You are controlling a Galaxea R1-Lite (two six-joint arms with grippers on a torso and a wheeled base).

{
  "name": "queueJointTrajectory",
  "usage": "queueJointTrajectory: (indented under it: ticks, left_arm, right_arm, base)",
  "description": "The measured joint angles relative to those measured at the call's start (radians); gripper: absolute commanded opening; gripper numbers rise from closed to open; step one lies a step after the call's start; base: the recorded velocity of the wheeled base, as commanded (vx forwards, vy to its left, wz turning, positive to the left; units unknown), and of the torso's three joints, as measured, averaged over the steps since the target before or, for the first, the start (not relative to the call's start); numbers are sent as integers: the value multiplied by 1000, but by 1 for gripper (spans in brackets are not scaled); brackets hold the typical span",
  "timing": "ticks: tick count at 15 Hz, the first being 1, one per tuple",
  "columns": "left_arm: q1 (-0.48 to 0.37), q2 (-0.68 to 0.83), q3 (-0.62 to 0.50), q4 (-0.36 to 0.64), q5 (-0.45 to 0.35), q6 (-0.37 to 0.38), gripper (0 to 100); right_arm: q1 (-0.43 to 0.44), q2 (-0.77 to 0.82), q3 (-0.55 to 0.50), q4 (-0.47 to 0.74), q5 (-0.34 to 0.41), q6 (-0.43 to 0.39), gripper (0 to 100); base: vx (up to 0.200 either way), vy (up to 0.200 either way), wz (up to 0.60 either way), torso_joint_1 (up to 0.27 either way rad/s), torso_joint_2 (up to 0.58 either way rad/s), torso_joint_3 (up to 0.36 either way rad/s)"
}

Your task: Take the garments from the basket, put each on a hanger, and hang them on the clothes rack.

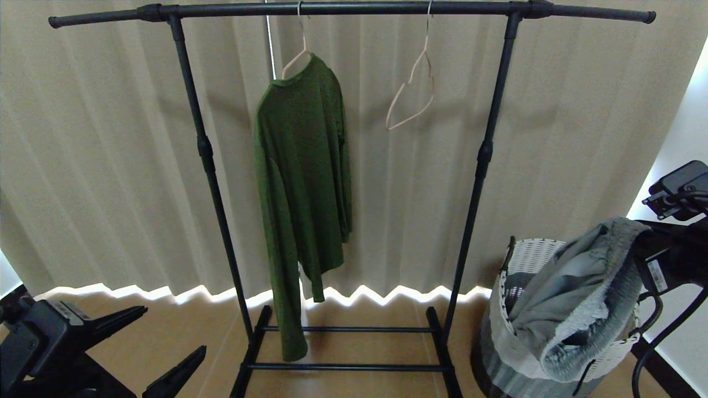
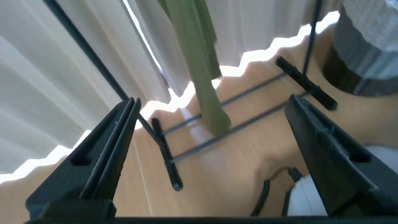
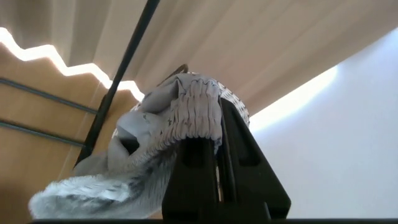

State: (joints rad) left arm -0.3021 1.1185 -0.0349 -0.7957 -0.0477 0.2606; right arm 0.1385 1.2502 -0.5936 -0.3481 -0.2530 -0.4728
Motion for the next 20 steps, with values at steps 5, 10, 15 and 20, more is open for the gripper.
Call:
queueJointTrajectory:
  ticks: [5, 10, 15, 20]
  left_arm:
    - [-59, -7, 30, 1, -18, -4, 100]
    - [-126, -17, 6, 11, -226, -3, 100]
    - [-266, 107, -179, 10, -220, 0, 100]
    - [-486, 367, -451, 5, -61, -97, 100]
  right_arm:
    - [38, 6, -4, -3, 4, 3, 0]
    - [165, 49, -106, -4, 5, 101, 0]
    - [291, 80, -208, -14, 51, 213, 0]
    - [402, 75, -205, -14, 140, 444, 0]
  base:
    - [0, 0, 0, 0, 0, 0]
    - [0, 0, 0, 0, 0, 0]
    - [0, 0, 0, 0, 0, 0]
    - [0, 0, 0, 0, 0, 0]
